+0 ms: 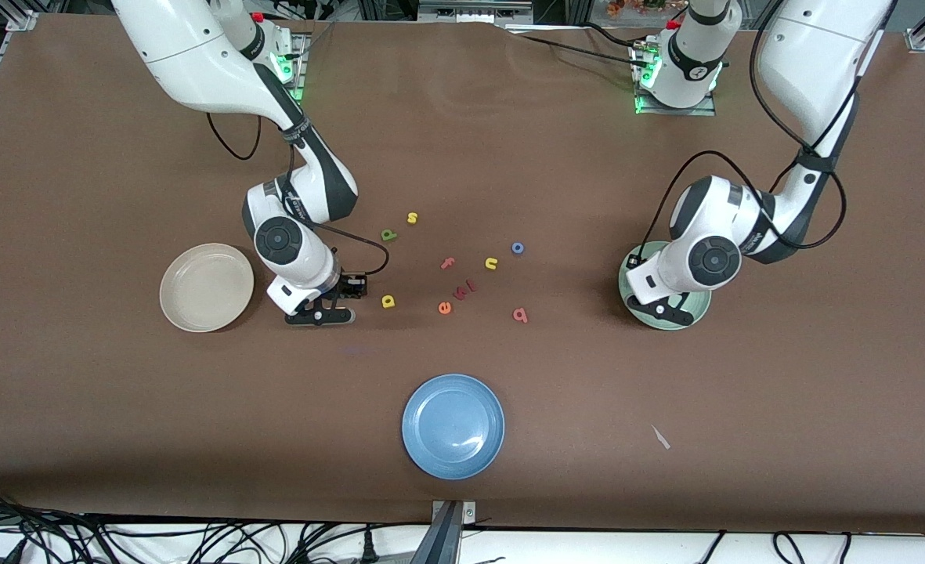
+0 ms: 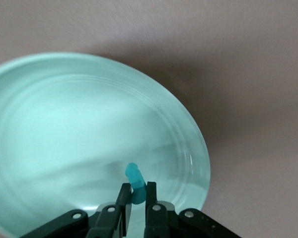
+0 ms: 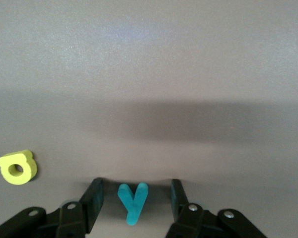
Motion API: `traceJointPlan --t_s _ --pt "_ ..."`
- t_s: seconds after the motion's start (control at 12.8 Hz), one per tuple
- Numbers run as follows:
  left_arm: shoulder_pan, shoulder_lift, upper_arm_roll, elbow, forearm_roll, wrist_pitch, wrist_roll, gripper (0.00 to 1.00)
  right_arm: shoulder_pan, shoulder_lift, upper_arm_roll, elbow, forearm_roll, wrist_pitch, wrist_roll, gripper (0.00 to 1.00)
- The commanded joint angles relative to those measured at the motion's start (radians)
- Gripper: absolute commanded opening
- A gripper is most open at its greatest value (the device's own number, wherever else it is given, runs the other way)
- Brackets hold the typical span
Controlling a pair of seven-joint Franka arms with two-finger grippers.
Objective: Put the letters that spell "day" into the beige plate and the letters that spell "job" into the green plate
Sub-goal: 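Release the j on the green plate while the right gripper lifts y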
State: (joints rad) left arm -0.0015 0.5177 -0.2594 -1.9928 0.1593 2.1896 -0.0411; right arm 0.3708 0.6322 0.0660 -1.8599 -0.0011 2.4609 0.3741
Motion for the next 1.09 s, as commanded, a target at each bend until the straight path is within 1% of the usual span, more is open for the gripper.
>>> traceJointPlan --t_s 0.0,0.08,0.16,0.39,0.47,0.54,0.62,0.78,0.86,0.93,1.01 --pt "0.003 -0.010 -0.003 -0.024 0.032 0.028 0.003 0.31 -0.006 -0.012 0.014 -0.021 0.004 0.000 -0.015 0.42" --pt "0.003 -0.010 -0.003 -0.021 0.032 0.032 0.003 0.99 -0.007 -0.012 0.014 -0.021 0.004 0.000 -0.017 0.34" --pt "0.003 -0.015 -0.003 -0.018 0.032 0.025 0.003 1.00 -0.007 -0.012 0.014 -0.021 0.004 0.000 -0.015 0.28" --pt "0.005 -0.031 -0.006 -0.011 0.022 0.015 -0.006 1.00 -0.007 -0.011 0.014 -0.018 0.004 -0.002 -0.011 0.15" --pt "0.005 -0.051 -0.014 -0.009 0.019 -0.004 -0.043 1.00 -0.007 -0.012 0.014 -0.012 0.004 -0.016 -0.012 0.13" --pt "0.005 -0.074 -0.029 -0.003 0.017 -0.036 -0.098 1.00 -0.007 -0.019 0.015 0.008 0.004 -0.057 -0.012 0.10" --pt "0.005 -0.082 -0.059 0.017 0.016 -0.075 -0.156 1.00 -0.007 -0.017 0.015 0.031 0.007 -0.088 -0.012 0.10" --pt "0.000 -0.085 -0.096 0.063 -0.022 -0.138 -0.283 1.00 -0.007 -0.022 0.014 0.057 0.015 -0.124 -0.014 0.09" --pt "-0.002 -0.085 -0.127 0.065 -0.067 -0.139 -0.390 1.00 -0.009 -0.026 0.009 0.079 0.015 -0.158 -0.015 0.09" --pt "-0.015 -0.079 -0.142 0.075 -0.078 -0.134 -0.493 1.00 -0.009 -0.046 0.005 0.087 0.016 -0.189 -0.018 0.09" --pt "-0.028 -0.073 -0.161 0.080 -0.081 -0.128 -0.556 1.00 -0.018 -0.064 0.001 0.087 0.016 -0.203 -0.023 0.09"
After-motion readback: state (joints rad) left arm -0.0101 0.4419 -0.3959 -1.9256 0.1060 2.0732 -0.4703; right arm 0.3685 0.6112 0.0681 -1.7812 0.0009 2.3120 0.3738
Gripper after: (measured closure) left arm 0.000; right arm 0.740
